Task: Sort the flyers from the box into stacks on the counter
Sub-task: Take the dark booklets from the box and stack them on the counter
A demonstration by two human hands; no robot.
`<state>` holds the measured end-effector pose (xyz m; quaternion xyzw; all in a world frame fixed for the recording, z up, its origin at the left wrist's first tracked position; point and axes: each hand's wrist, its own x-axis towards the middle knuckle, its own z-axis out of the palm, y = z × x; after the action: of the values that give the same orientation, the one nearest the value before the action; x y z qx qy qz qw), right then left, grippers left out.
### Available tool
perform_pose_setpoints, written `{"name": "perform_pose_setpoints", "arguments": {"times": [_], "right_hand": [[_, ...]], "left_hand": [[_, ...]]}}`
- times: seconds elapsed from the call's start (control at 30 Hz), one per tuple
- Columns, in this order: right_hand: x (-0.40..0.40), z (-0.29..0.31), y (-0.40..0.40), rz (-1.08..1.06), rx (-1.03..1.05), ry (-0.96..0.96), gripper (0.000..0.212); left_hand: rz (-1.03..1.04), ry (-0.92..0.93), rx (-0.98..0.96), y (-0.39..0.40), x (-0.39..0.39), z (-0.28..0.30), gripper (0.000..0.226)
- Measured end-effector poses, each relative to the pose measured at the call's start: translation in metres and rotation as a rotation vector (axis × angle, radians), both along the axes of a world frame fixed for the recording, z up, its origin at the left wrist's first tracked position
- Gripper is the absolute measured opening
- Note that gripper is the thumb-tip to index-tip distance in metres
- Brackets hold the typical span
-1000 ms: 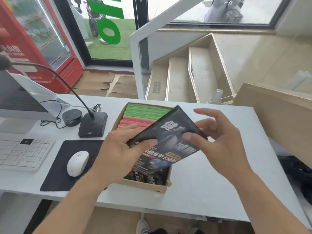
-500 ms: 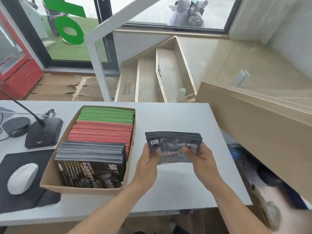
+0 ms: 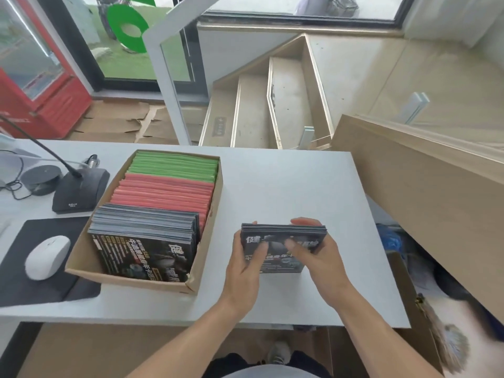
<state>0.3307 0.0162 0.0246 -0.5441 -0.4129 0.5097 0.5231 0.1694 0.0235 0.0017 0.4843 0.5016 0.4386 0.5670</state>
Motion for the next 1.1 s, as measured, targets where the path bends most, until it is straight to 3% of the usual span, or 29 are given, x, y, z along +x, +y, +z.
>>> {"name": "perform_pose_setpoints", "arguments": {"times": [0.17,0.43,0.7,0.9,1.1], "right_hand": [[0.008,-0.003,0.004,0.009,0.051,0.047,0.033],[0.001,0.007,0.019,0.019,0.096,0.063,0.031],[-0.01,0.001,0.035,0.036,0.02,0.088,0.023],[-0.012,0.001,0.033,0.009,-0.001,0.087,0.026],[-0.016,0.004,0.043,-0.036,-0.029,0.083,0.022]], "left_hand": [[0.091,0.066,0.095,0.009,-0.002,0.004,0.04],[0.133,0.004,0.117,0.014,0.003,0.013,0.038],[0.088,-0.01,0.086,0.025,-0.007,0.015,0.08],[0.075,0.034,0.04,0.028,-0.011,0.001,0.026],[0.085,0.042,-0.031,0.042,-0.01,0.004,0.016]]}}
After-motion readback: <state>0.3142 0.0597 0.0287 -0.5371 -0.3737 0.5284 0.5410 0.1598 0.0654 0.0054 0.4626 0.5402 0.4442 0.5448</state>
